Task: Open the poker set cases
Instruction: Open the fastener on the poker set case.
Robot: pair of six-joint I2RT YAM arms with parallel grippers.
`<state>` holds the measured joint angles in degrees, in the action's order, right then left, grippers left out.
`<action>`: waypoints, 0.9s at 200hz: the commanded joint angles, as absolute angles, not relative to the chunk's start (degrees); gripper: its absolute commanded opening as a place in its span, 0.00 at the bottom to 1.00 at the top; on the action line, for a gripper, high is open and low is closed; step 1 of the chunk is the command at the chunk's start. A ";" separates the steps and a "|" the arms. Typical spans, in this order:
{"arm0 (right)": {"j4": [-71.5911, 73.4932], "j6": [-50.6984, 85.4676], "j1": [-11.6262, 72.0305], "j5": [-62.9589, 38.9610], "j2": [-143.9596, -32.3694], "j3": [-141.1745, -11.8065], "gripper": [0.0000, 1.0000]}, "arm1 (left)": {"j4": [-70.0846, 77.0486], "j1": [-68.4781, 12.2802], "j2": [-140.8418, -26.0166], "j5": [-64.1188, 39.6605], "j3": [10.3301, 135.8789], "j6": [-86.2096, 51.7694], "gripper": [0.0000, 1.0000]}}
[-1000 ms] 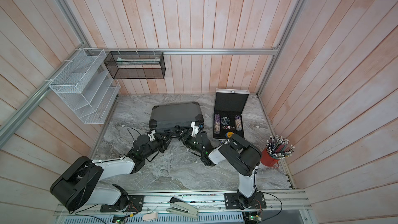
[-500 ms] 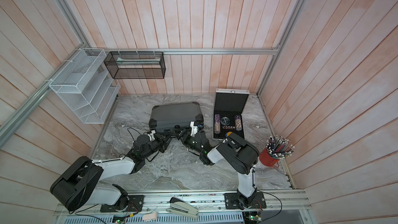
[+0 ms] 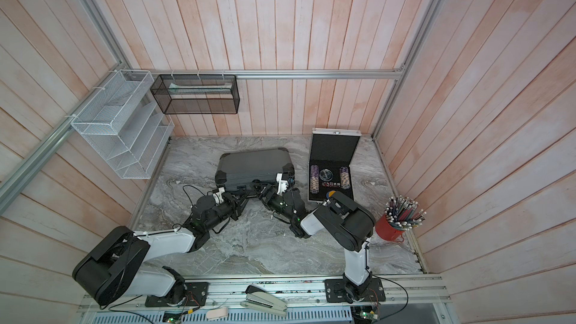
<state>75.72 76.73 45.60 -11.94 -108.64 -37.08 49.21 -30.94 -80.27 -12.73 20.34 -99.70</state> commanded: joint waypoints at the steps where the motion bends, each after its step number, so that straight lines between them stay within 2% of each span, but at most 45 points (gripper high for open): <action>1: 82.92 77.93 45.18 -12.63 -109.19 -36.69 0.93 | 62.72 -32.04 -79.31 -15.58 21.10 -98.04 0.05; 54: 87.12 79.89 45.26 -13.89 -107.38 -37.36 0.87 | 64.69 -32.00 -81.88 -15.40 19.32 -99.20 0.04; 180: 92.49 85.03 45.00 -13.62 -105.48 -37.14 0.84 | 67.67 -32.07 -85.30 -15.53 18.68 -100.55 0.03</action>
<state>78.94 81.45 44.95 -11.90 -108.40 -35.99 60.27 -31.38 -84.88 -12.08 18.61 -99.18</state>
